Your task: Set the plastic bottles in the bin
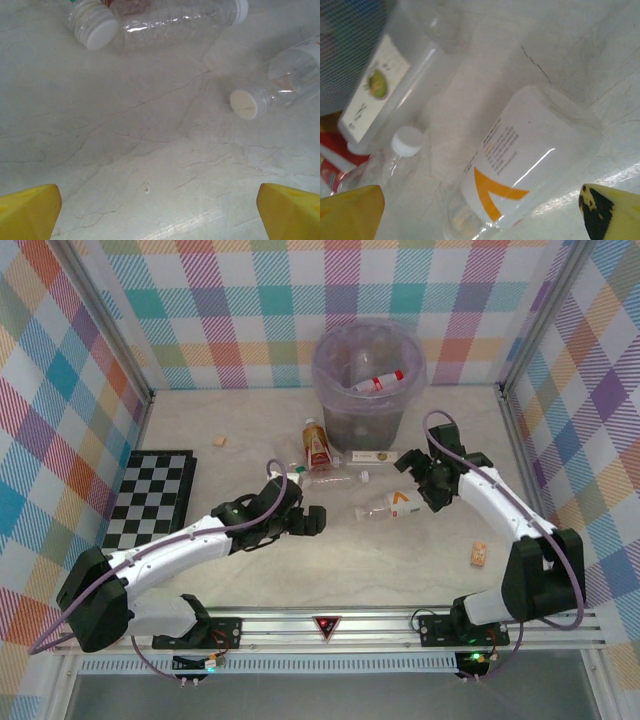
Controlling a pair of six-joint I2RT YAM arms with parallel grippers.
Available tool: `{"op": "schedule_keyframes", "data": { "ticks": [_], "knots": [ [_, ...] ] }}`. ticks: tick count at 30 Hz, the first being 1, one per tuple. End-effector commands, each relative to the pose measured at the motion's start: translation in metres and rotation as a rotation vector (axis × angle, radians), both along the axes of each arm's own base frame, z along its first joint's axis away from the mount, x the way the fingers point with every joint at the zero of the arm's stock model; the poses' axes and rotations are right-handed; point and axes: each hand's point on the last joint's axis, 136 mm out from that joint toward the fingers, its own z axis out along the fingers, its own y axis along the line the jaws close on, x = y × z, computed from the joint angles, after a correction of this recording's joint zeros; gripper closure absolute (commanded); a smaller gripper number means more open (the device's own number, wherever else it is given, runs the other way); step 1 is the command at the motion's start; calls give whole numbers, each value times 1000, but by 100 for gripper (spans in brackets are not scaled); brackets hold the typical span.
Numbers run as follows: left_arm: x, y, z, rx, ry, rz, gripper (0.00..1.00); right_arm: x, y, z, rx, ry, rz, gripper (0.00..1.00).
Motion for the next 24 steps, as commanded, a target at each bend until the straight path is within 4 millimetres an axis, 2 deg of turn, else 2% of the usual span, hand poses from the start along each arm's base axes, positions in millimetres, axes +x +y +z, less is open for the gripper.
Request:
{"op": "schedule_keyframes", "data": {
  "ticks": [1,15,19,24],
  "knots": [
    [0,5,1,-15,-11,31,0,0,-3,-20,30,73,-125,1],
    [2,6,-5,3,-8,43,0,-9,1,-68,19,186,-159,0],
    [3,6,-7,6,-5,43,0,-11,2,-74,25,191,-166,2],
    [4,3,-9,8,2,38,0,-11,0,-74,21,186,-174,10]
  ]
}}
